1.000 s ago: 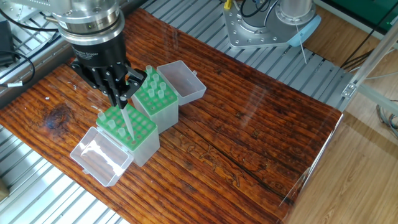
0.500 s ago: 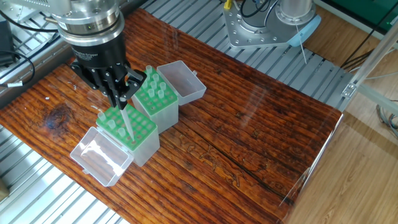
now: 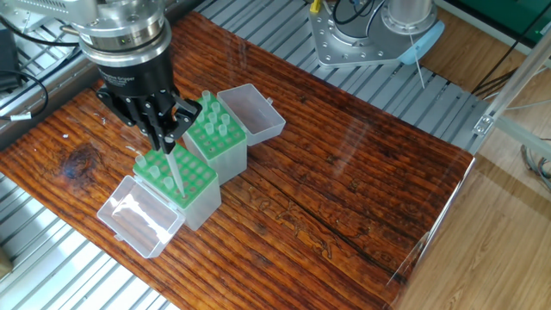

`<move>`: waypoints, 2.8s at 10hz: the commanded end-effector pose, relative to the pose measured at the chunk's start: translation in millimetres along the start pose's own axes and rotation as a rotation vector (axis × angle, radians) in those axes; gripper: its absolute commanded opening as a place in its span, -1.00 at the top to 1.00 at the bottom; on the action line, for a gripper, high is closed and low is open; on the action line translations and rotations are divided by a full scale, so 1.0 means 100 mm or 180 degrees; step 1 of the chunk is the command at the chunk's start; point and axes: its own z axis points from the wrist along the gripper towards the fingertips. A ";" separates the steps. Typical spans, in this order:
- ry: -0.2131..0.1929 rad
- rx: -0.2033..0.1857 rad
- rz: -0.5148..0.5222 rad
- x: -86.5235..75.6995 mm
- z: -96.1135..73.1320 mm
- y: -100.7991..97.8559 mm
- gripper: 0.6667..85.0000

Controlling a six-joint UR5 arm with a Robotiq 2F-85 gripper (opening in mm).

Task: Transfer all large pipette tips from one holder to another

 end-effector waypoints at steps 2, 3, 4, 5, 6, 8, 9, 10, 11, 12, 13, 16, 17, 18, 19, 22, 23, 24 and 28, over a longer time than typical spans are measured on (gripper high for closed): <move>-0.0011 -0.0015 0.0002 -0.02 0.01 0.01 0.76; -0.0011 -0.0015 0.0002 -0.02 0.01 0.01 0.76; -0.0011 -0.0015 0.0002 -0.02 0.02 0.01 0.76; -0.0011 -0.0015 0.0002 -0.02 0.03 0.01 0.76; -0.0007 -0.0016 0.0002 -0.02 0.03 0.01 0.76; 0.0012 -0.0038 -0.0021 0.00 0.03 0.02 0.72; 0.0010 -0.0058 -0.0029 -0.01 0.03 0.04 0.68; 0.0020 -0.0076 -0.0042 0.00 0.03 0.05 0.62; 0.0034 -0.0081 -0.0047 0.01 0.03 0.06 0.53; 0.0043 -0.0084 -0.0052 0.02 0.03 0.06 0.49; 0.0052 -0.0087 -0.0052 0.03 0.03 0.06 0.47; 0.0072 -0.0089 -0.0057 0.04 0.03 0.06 0.42; 0.0072 -0.0089 -0.0057 0.04 0.03 0.06 0.42; 0.0077 -0.0090 -0.0053 0.05 0.03 0.06 0.42; 0.0097 -0.0077 -0.0054 0.07 0.02 0.05 0.42; 0.0293 0.0002 -0.0033 0.31 -0.06 -0.02 0.46; 0.0348 0.0031 -0.0024 0.43 -0.09 -0.03 0.49; 0.0365 -0.0011 -0.0017 0.53 -0.10 0.01 0.51; 0.0206 0.0092 -0.0084 0.72 0.27 -0.03 0.51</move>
